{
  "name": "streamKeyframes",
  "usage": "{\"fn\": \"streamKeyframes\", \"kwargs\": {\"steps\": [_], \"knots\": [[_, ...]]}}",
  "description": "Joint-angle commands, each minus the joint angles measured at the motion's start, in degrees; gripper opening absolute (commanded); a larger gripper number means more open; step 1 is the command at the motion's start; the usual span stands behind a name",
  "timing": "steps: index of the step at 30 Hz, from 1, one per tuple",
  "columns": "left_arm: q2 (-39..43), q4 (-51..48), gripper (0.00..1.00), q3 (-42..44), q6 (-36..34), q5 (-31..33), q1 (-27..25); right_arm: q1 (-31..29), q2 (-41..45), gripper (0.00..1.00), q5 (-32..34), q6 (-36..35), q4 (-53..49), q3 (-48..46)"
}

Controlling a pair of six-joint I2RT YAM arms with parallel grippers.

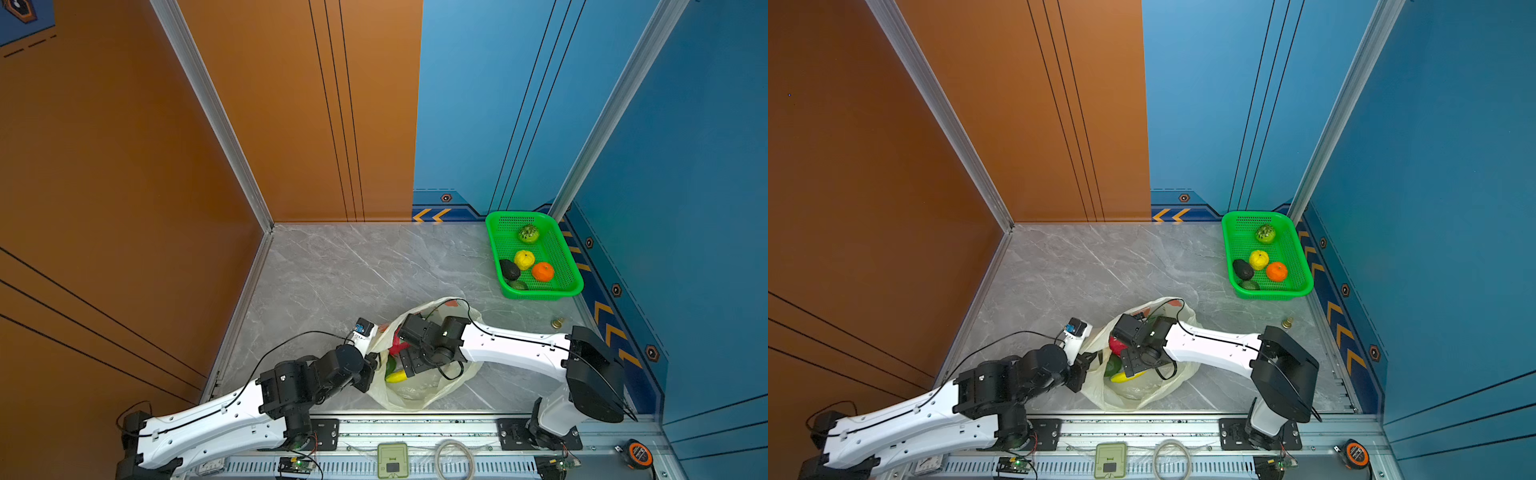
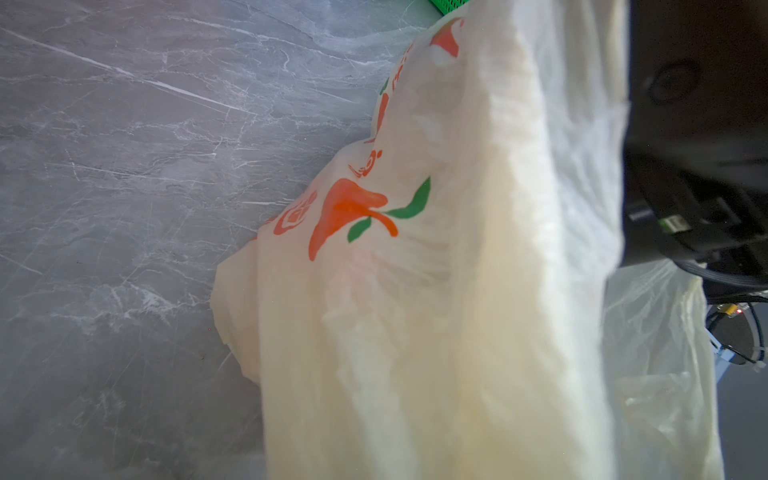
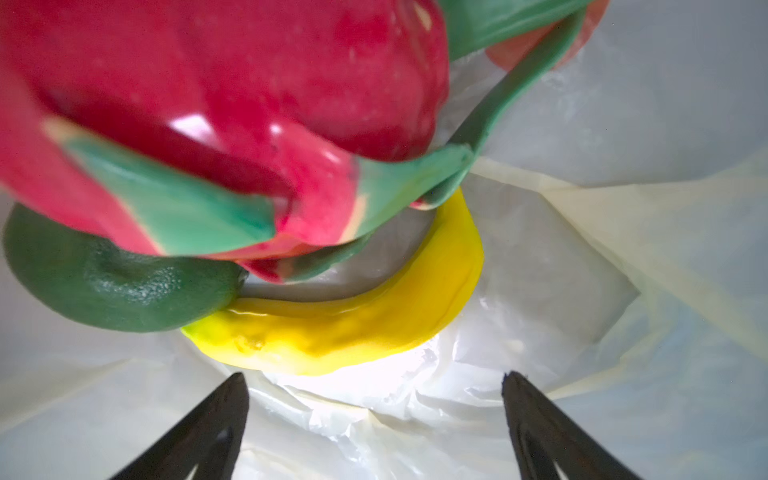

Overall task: Untie the knot of the plastic bag and take out the fruit
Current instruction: 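Lower the right gripper into the bag toward the yellow banana, then close the right gripper on the banana and lift it out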

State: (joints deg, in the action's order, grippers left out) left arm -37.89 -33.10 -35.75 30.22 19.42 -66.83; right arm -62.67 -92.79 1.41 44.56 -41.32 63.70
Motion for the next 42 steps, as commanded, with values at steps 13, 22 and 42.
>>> {"fn": "streamKeyframes", "kwargs": {"steps": [13, 22, 42], "knots": [[-0.57, 1.22, 0.0, -0.65, 0.21, -0.61, -1.57, -2.82, -4.55, 0.73, 6.83, 21.23, 1.95, -1.3], [0.23, 1.24, 0.0, -0.12, 0.24, -0.65, -1.76, -2.63, -8.34, 0.64, 9.64, 24.46, 4.52, -1.89], [0.27, 1.26, 0.0, -0.13, -0.71, -0.08, -2.0, -7.64, 3.47, 0.23, 20.9, 26.85, 2.25, -3.4]]}}
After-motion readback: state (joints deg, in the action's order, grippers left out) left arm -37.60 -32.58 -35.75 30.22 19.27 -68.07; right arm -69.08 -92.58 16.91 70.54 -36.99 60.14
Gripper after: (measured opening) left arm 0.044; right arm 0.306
